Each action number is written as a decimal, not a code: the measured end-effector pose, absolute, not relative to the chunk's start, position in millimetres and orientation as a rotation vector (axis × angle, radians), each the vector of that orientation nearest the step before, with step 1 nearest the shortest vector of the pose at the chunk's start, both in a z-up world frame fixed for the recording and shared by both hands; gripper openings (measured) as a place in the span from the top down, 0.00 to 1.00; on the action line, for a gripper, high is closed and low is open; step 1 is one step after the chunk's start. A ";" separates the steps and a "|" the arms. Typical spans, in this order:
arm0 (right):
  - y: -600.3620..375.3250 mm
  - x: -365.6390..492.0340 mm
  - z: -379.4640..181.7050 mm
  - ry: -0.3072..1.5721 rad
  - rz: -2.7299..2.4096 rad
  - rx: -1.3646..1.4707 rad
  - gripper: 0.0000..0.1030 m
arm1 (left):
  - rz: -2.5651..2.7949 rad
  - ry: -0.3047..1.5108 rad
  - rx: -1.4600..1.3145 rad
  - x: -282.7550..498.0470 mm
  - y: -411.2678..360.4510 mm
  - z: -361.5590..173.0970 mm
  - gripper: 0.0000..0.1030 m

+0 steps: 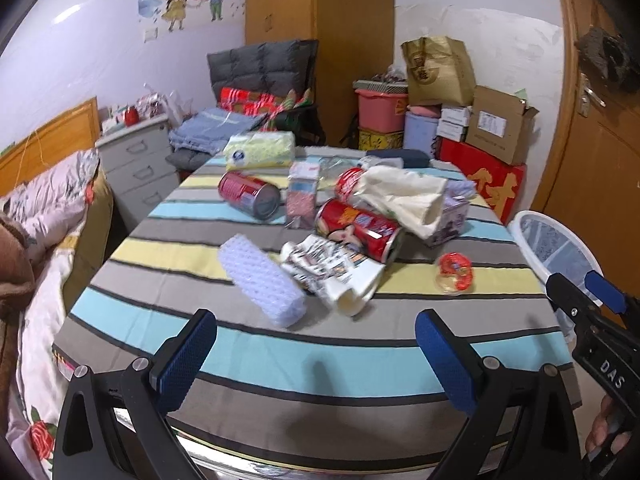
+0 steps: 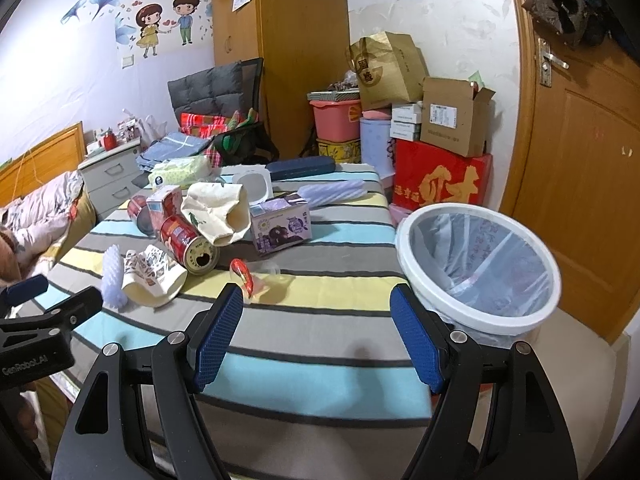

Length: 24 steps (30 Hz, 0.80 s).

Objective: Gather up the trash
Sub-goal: 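Grasp the white foam mesh sleeve with the left gripper while the right gripper grasps the clear plastic cup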

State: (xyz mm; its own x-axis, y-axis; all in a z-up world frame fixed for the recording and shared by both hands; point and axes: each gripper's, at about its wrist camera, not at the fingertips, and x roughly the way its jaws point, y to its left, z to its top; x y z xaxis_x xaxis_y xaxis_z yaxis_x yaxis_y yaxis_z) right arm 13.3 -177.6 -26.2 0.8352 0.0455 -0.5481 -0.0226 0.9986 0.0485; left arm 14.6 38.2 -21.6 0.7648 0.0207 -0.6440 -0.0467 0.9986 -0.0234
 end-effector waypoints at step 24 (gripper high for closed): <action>-144.3 89.4 -60.0 0.790 0.147 0.175 0.29 | 0.055 0.879 -0.355 92.4 133.1 -72.2 0.14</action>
State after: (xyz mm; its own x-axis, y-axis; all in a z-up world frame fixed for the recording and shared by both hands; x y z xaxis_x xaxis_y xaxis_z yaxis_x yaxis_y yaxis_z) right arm 89.4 -144.3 -60.0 0.6951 0.1963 -0.6916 -0.0660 0.9754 0.2105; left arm 92.4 133.1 -72.2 0.6407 -0.0978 -0.7615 -0.1914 0.9402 -0.2818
